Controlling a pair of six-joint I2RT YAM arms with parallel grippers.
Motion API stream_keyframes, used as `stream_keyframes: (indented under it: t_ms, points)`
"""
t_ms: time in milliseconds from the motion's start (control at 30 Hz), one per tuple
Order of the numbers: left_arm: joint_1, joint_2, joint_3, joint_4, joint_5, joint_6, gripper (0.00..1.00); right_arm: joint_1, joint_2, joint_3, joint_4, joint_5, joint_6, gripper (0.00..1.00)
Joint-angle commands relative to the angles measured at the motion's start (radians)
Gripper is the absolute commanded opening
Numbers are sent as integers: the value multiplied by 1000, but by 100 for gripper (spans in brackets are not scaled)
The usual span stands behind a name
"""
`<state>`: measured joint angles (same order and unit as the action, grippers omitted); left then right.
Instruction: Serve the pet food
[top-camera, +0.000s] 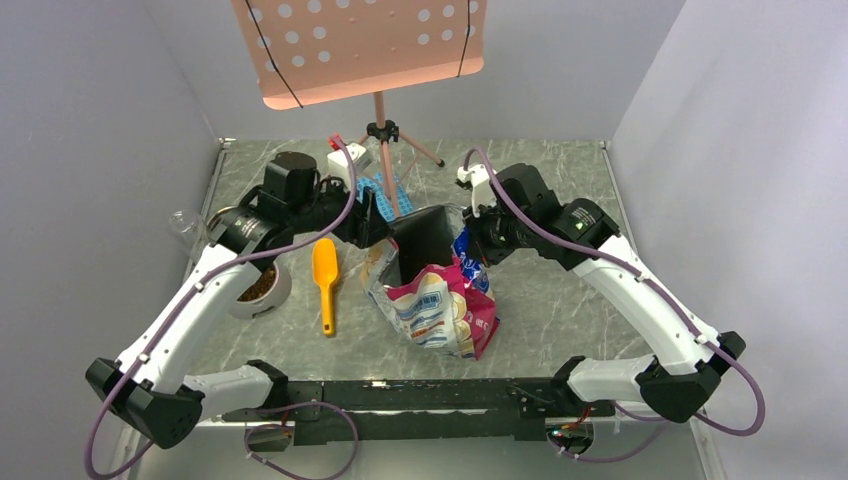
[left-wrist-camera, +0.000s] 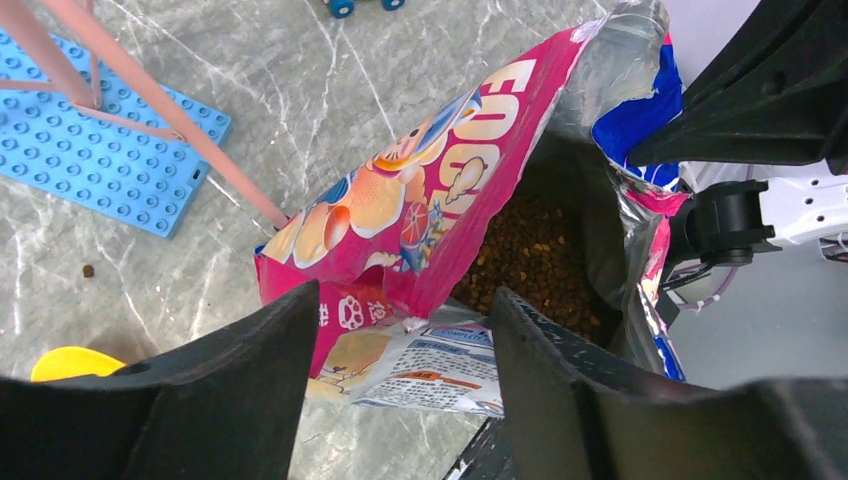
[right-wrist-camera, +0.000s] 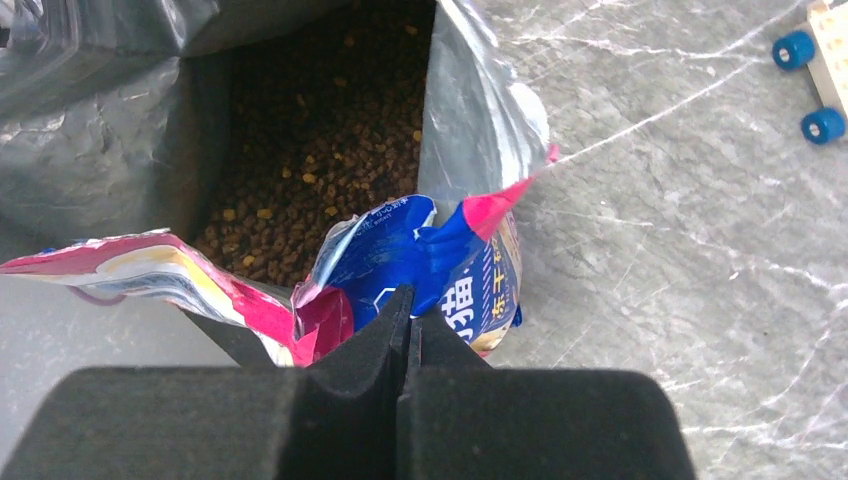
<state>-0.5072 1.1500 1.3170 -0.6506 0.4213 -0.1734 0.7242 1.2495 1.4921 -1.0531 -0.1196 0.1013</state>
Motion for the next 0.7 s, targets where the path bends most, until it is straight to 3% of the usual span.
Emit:
stream_keyframes:
  t_ms: [0, 100, 167, 267, 300, 333, 467, 667]
  points:
    - [-15, 45, 35, 0, -57, 2, 62, -10, -36, 41, -19, 114, 85, 0]
    - [-15, 51, 28, 2, -130, 2, 48, -9, -42, 47, -58, 139, 106, 1]
    - [-15, 68, 37, -2, -148, -2, 33, -8, -50, 53, -74, 150, 122, 11]
    - [-16, 96, 55, -6, -138, -42, 14, -1, -42, 98, -132, 183, 160, 46]
    - [-16, 102, 57, -3, -133, -54, 8, 16, -30, 132, -182, 201, 178, 67]
    - [-16, 107, 61, -7, -140, -68, 3, 48, -13, 174, -220, 233, 200, 73]
    - [-15, 115, 86, -58, -249, -146, 0, 199, -7, 281, -270, 293, 302, 77]
    - [-16, 130, 115, -110, -289, -234, 0, 314, -99, 117, -90, 207, 347, 72]
